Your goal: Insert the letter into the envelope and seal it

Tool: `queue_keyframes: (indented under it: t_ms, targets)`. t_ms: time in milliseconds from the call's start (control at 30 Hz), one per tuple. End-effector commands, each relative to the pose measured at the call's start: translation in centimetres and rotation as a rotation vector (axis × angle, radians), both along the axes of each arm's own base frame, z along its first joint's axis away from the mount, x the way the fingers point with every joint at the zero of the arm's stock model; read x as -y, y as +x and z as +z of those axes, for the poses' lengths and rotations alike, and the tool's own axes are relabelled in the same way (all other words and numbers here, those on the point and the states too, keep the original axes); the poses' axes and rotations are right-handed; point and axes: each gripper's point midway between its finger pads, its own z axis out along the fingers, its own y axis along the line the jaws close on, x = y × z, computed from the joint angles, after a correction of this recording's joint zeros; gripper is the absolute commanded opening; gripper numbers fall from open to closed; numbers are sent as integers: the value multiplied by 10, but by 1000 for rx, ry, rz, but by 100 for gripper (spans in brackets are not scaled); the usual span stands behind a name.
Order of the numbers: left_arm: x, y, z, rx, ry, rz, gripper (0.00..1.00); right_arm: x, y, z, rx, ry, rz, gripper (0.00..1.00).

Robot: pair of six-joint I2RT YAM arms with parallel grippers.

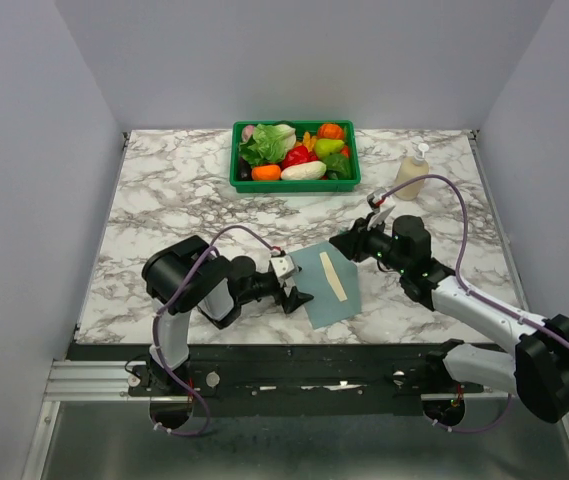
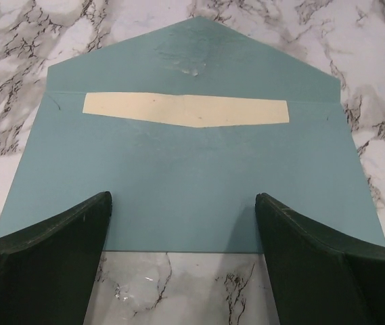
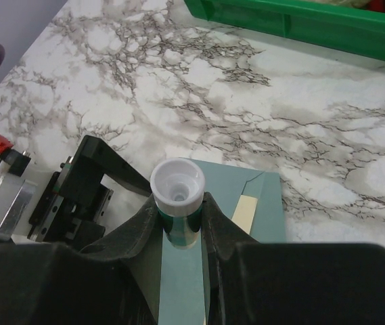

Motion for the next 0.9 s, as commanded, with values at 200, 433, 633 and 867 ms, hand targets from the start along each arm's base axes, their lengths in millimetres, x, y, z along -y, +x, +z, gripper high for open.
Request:
queue_keyframes:
  t_ms: [200,433,633,867]
  targets:
    - [-10,-5,24,64,-126,14,94,5,1,8,15,-5,-30,1]
    - [-21,1,2,76,-6,82,94,4,1,6,8,-10,-26,1]
    - [-33,11,-8,70,37,186,94,5,2,5,9,-22,-26,1]
    - [-40,15,-13,85,65,240,93,5,3,-1,0,-35,-26,1]
